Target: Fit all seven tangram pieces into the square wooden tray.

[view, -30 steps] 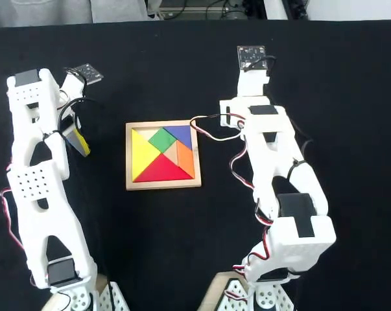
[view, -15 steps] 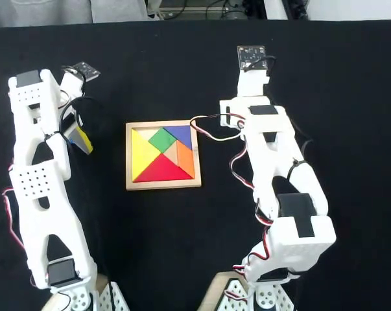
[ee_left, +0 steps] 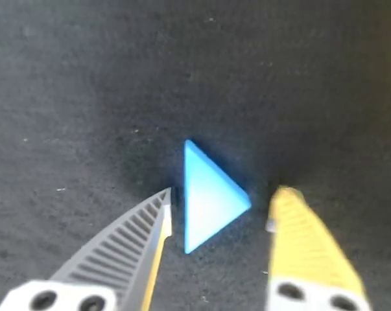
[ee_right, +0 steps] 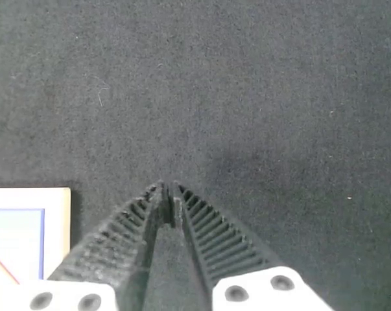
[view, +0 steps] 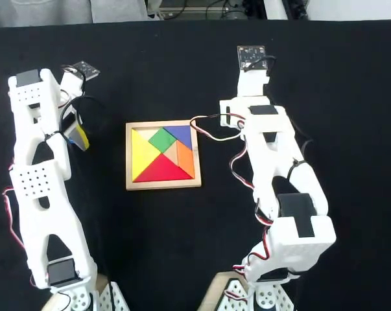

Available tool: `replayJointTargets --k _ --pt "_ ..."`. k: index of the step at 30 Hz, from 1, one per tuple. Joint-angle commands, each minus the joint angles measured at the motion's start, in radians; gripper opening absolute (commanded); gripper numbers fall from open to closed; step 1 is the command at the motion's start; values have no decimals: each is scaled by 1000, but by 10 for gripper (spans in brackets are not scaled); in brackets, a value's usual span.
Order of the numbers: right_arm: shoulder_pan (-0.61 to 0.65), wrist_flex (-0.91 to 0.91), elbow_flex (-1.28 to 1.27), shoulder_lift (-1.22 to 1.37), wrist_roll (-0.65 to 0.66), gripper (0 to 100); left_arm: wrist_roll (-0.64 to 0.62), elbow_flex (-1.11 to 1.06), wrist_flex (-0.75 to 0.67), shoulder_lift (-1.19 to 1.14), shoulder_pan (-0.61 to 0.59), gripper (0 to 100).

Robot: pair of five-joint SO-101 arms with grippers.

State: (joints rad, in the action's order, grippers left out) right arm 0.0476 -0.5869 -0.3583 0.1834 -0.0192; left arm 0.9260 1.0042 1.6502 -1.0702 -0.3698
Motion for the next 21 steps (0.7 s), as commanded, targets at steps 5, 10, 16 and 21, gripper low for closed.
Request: replayJointTargets --k 5,10,16,21 --pt "-6 17 73 -8 11 11 -11 47 0 11 27 148" --pt "-6 17 73 -8 11 11 -15 56 26 12 48 145" --pt "-6 17 73 -8 11 11 -15 56 29 17 54 145" --pt "-6 17 73 -8 11 11 -15 56 29 14 50 144"
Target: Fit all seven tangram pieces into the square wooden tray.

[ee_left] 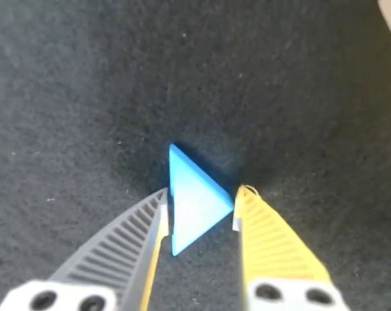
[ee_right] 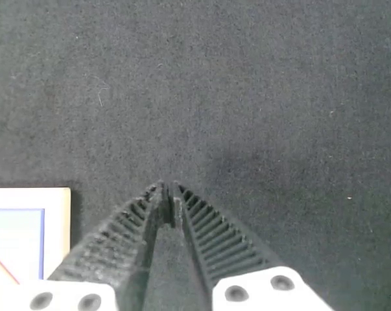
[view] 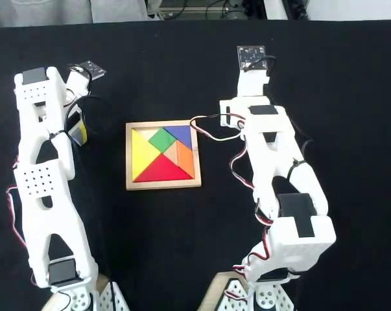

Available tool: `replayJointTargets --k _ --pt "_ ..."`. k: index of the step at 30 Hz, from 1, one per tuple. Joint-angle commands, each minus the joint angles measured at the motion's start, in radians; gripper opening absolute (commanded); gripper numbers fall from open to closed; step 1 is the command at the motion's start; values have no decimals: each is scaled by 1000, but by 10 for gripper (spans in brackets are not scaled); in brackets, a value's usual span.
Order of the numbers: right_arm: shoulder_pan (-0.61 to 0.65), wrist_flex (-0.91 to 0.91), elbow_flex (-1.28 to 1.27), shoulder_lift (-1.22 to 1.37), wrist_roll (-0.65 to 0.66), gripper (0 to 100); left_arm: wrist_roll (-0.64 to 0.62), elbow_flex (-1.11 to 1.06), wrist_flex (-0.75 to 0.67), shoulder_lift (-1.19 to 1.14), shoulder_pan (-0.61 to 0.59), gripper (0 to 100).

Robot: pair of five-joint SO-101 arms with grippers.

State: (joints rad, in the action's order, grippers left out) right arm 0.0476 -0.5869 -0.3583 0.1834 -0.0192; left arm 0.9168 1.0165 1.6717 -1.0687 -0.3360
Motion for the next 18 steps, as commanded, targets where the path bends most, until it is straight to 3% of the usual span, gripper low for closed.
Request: replayJointTargets --k 1,6,18 --pt "-6 17 73 -8 11 11 -6 44 8 11 16 142" --pt "-6 17 73 -8 11 11 -3 44 8 11 21 52" --pt "-9 17 73 -8 11 11 -2 170 89 114 79 105"
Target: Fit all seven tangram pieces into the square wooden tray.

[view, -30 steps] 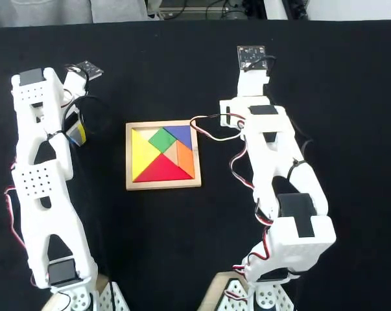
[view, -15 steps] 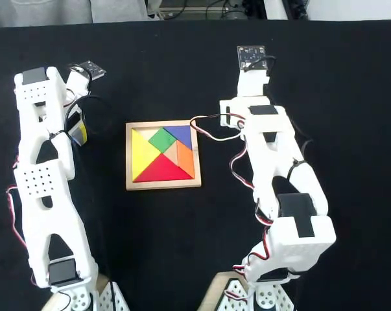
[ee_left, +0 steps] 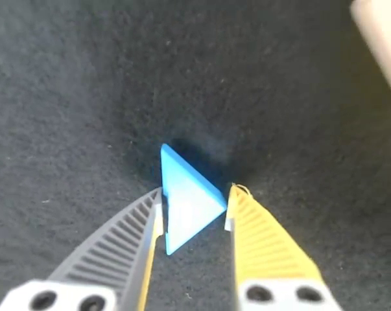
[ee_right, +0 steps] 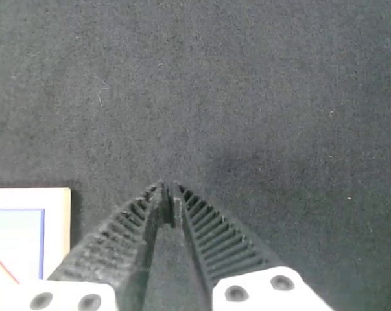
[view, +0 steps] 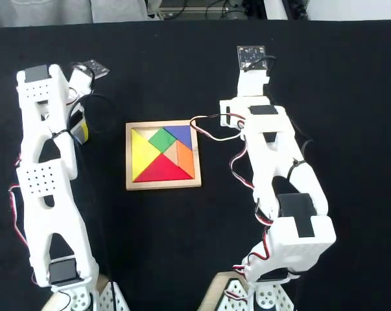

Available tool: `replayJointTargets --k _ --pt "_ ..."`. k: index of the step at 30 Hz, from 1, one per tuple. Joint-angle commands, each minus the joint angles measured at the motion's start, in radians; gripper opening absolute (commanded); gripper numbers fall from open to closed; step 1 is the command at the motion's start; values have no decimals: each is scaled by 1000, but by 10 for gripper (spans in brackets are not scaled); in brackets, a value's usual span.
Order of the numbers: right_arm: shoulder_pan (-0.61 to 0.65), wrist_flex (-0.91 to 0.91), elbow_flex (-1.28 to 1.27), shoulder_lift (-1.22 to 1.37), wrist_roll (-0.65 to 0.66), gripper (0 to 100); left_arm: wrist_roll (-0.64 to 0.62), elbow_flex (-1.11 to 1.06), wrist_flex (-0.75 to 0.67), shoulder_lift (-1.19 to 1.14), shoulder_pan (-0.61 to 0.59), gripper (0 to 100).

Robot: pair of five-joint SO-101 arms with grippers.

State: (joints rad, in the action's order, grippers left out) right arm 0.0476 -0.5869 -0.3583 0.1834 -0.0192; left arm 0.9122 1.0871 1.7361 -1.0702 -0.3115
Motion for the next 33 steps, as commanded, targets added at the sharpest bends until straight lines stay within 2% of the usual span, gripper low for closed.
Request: replayJointTargets --k 1,10,16,21,27,33 --pt "-11 17 73 -8 11 11 8 94 26 150 70 105" --pt "-14 17 73 -16 11 11 267 -245 23 489 302 105" --pt "-68 20 76 -16 3 11 351 -306 -14 532 450 105" --pt "-109 26 79 -16 -57 11 351 -305 -89 445 472 105" --pt "-120 26 90 -16 -66 11 361 -274 -100 334 470 105" --pt "-121 26 90 -15 -68 11 361 -153 -101 222 449 105"
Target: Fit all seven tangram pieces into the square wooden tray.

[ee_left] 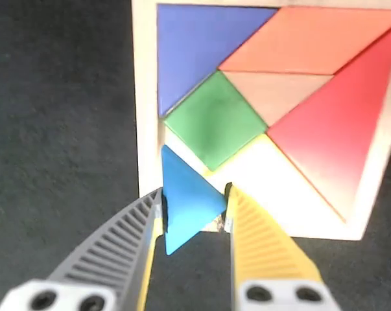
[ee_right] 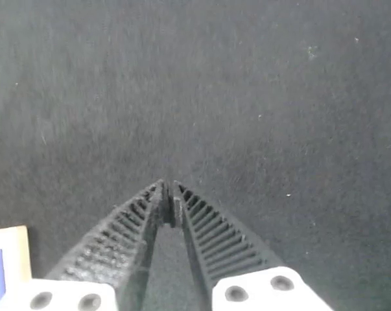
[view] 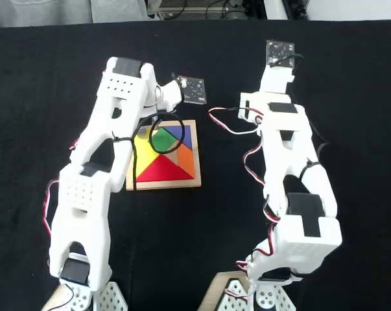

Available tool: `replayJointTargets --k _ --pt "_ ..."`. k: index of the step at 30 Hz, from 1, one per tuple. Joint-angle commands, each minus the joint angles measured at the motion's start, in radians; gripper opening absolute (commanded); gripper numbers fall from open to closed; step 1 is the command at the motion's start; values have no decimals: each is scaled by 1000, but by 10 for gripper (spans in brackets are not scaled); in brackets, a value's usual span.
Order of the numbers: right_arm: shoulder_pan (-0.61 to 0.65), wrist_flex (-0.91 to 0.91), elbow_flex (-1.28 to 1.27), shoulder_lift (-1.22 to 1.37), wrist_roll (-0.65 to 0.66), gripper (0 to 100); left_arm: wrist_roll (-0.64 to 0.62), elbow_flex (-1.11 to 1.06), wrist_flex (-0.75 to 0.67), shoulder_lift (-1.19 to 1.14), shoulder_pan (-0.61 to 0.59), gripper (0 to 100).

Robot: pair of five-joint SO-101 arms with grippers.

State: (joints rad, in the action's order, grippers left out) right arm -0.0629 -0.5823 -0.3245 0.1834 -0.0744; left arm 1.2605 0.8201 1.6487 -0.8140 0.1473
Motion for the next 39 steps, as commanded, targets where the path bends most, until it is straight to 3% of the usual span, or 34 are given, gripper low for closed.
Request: replayJointTargets --k 1,18,26,39 --pt "-11 21 56 -15 -12 11 12 134 -14 -57 -13 105" --pt "-8 21 56 -16 -8 11 11 378 109 -235 -22 111" --pt "-11 21 56 -16 -8 11 3 377 109 -235 -24 337" --pt "-11 20 56 -16 -8 11 2 377 58 -236 -54 329"
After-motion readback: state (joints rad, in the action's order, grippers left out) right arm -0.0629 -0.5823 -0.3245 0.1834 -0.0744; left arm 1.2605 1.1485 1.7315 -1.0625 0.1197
